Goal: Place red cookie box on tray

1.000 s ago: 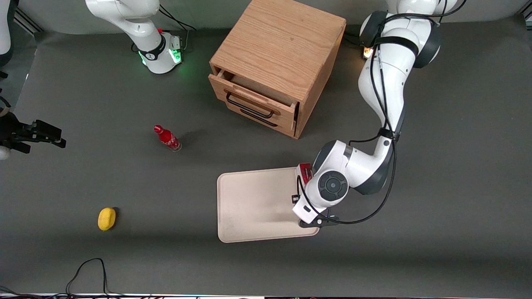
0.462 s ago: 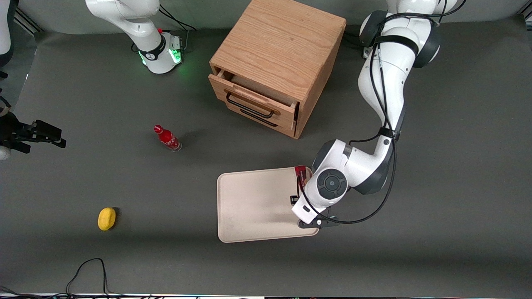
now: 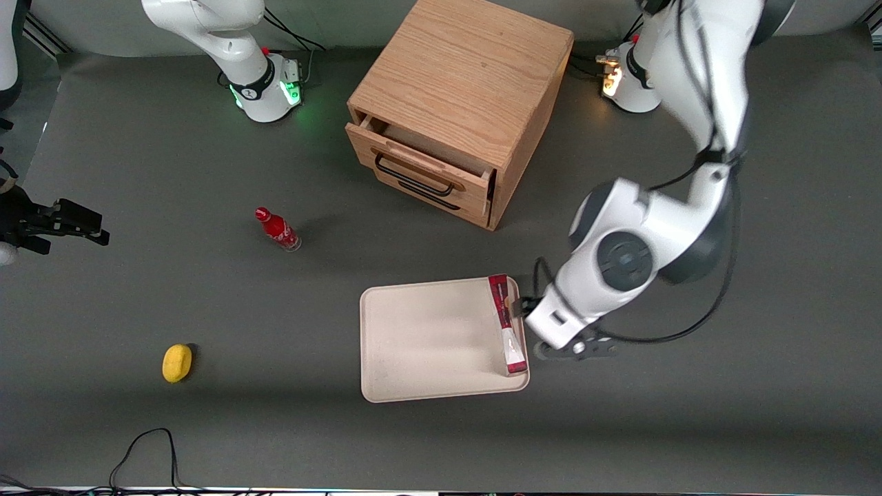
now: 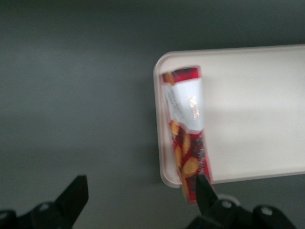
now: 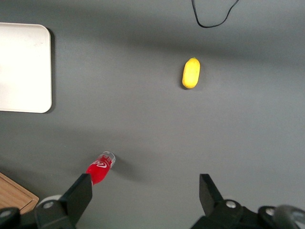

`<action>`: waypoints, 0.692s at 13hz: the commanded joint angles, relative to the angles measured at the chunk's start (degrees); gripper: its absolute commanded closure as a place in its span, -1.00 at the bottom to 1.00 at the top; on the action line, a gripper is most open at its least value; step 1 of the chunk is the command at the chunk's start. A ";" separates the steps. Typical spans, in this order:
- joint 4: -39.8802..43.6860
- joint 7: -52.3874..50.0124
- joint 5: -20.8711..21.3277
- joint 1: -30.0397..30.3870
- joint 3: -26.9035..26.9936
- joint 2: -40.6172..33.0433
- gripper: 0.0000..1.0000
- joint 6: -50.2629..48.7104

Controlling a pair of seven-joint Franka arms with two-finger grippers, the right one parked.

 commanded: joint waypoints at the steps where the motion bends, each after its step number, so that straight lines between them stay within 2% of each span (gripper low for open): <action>1: -21.73 2.37 -0.74 2.61 0.47 -18.40 -1.00 -0.31; 3: -30.88 3.68 3.89 5.06 1.08 -28.86 -1.00 -0.84; 4: -32.83 8.65 4.01 8.21 1.17 -32.47 -1.00 -2.85; 6: -32.50 19.20 3.66 19.69 -1.09 -35.66 -1.00 -7.51; 7: -31.89 21.33 3.65 23.23 -2.59 -36.54 -1.00 -9.09; 9: -29.70 22.06 4.44 23.71 -1.65 -37.61 -1.00 -12.43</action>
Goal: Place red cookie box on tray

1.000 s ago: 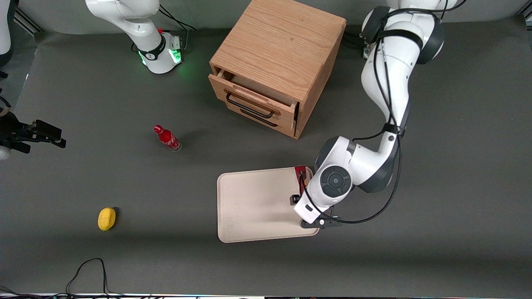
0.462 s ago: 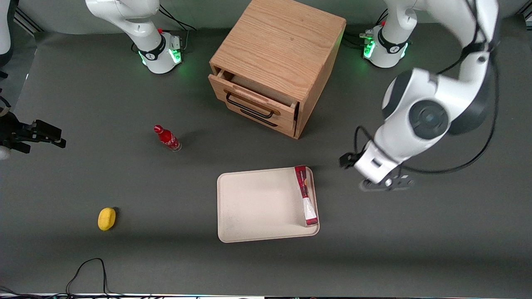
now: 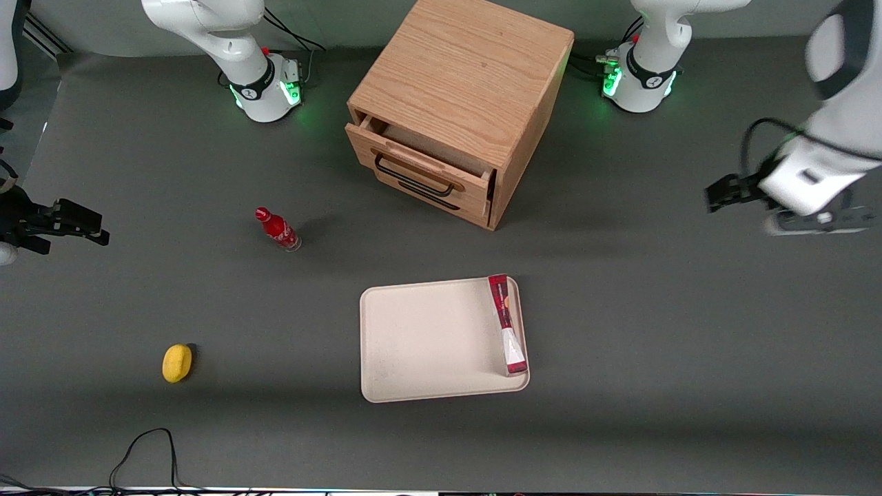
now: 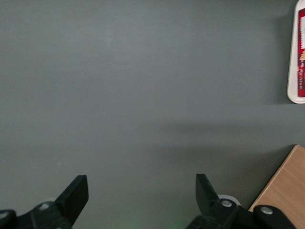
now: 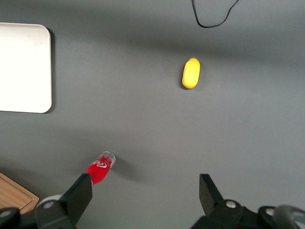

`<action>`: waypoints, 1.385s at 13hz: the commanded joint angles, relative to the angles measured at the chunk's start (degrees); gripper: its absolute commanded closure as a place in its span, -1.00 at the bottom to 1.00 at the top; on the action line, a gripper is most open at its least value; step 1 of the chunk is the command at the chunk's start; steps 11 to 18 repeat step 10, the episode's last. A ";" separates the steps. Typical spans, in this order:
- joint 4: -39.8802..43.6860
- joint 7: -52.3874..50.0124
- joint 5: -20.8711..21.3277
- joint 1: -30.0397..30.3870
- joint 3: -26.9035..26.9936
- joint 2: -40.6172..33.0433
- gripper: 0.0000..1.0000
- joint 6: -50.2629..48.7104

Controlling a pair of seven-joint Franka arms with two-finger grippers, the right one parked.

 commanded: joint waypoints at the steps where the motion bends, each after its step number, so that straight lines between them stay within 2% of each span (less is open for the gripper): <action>1: 1.40 0.32 1.84 0.00 0.76 -0.66 -1.00 -1.99; 4: 2.73 -1.52 2.37 -3.23 1.40 -0.74 -1.00 -6.27; 7: 4.66 -2.93 2.90 -7.81 7.53 -0.48 -1.00 -8.23; 18: 5.28 -2.58 2.82 -7.83 7.73 -0.21 -1.00 -8.41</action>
